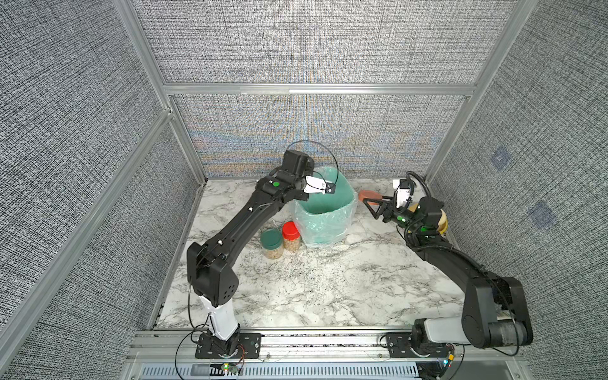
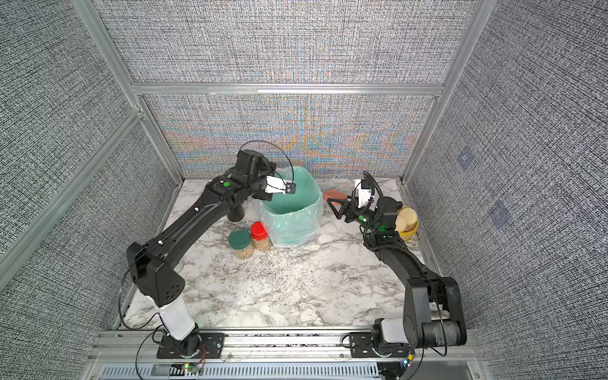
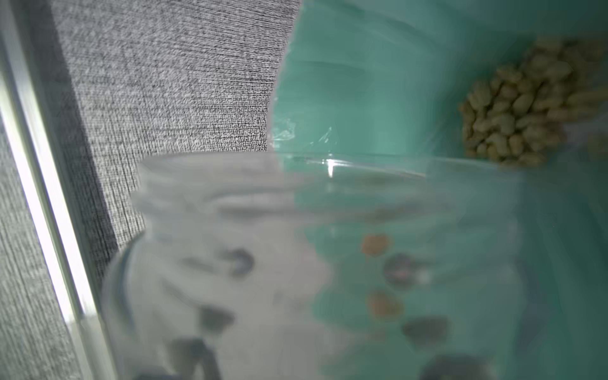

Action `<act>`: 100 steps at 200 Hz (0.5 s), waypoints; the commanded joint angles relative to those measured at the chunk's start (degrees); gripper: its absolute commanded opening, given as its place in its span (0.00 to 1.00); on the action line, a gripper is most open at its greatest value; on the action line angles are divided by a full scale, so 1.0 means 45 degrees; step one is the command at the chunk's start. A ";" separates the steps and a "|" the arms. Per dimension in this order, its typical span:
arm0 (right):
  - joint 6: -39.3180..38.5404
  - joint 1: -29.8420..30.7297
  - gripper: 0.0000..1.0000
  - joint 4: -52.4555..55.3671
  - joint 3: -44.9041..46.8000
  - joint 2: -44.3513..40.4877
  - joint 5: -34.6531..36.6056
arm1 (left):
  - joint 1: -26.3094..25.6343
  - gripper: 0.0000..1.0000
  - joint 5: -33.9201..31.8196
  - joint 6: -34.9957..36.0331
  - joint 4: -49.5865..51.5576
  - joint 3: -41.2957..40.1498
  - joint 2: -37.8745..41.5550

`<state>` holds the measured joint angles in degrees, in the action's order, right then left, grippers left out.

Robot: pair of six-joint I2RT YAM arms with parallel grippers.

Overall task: Empty moldy peanuts from jars
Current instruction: Pour the moldy peanuts from the jar into the trash bin.

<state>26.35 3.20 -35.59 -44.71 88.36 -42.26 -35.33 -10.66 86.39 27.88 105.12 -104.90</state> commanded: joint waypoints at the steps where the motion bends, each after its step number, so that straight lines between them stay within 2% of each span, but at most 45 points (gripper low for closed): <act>1: -0.0018 0.0070 0.63 -0.0154 -0.0143 0.0082 -0.0057 | -0.0175 0.00 -0.2326 0.6100 -0.3880 -0.0277 -0.0386; 11: -0.0006 0.0074 0.63 -0.0197 -0.0124 0.0091 -0.0059 | -0.0270 0.00 -0.2712 0.7918 -0.4309 0.0146 -0.0728; 30: -0.0052 0.0071 0.63 -0.0179 -0.0070 0.0047 -0.0088 | -0.0449 0.00 -0.2299 0.8824 -0.5592 0.0694 -0.1174; 61: -0.0133 0.0067 0.63 -0.0184 -0.0055 0.0021 -0.0232 | -0.0410 0.00 -0.1384 1.0251 -0.4386 0.1055 -0.0756; 83: 0.0043 0.0063 0.63 -0.0465 -0.0045 0.0227 -0.0397 | -0.0431 0.00 -0.1208 1.1187 -0.3795 0.0456 0.0085; 100: 0.0375 0.0073 0.63 -0.0891 -0.0008 0.0426 -0.0569 | -0.0411 0.00 -0.0502 1.1583 -0.3142 -0.0992 0.1042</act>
<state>26.41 3.40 -35.51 -44.75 89.17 -43.29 -37.34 -17.19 118.30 12.05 106.19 -104.79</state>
